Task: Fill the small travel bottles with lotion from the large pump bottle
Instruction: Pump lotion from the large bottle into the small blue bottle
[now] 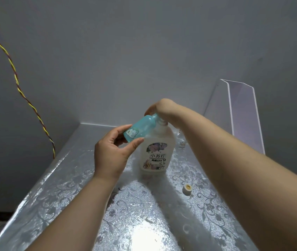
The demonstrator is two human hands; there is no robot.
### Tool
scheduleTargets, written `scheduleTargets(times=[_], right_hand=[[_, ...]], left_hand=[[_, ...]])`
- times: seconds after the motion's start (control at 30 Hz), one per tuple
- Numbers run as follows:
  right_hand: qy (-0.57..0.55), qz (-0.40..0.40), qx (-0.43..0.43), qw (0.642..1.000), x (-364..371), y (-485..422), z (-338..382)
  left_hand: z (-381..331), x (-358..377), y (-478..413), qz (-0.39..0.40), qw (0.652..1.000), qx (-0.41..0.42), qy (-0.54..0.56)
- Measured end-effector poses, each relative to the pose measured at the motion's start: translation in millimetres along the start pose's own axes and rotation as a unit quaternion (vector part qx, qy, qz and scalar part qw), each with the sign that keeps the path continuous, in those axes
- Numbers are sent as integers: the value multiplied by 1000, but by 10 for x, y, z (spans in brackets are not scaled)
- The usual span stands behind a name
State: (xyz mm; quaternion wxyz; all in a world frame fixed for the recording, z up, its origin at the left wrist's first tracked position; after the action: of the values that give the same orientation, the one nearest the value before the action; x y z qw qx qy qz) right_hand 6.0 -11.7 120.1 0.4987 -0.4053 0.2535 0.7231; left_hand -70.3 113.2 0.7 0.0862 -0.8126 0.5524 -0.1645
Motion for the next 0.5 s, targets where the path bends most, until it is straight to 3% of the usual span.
scheduleTargets(times=[0.5], right_hand=[[-20, -5, -6, 1000, -8, -1, 49]], left_hand=[[13, 19, -1, 3, 1000, -15, 9]])
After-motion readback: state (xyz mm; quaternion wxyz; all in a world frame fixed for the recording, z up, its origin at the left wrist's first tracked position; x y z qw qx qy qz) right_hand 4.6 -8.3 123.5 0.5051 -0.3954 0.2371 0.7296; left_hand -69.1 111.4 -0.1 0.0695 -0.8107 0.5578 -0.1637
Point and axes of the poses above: each hand's wrist, its own y-axis away from the middle knuckle, its own x-axis out of the palm, z = x × y, the point moved 2 cm from there along -y, towards the middle knuckle, and after that the axes turned 10 degrees about -x, right-handed, at the moved point
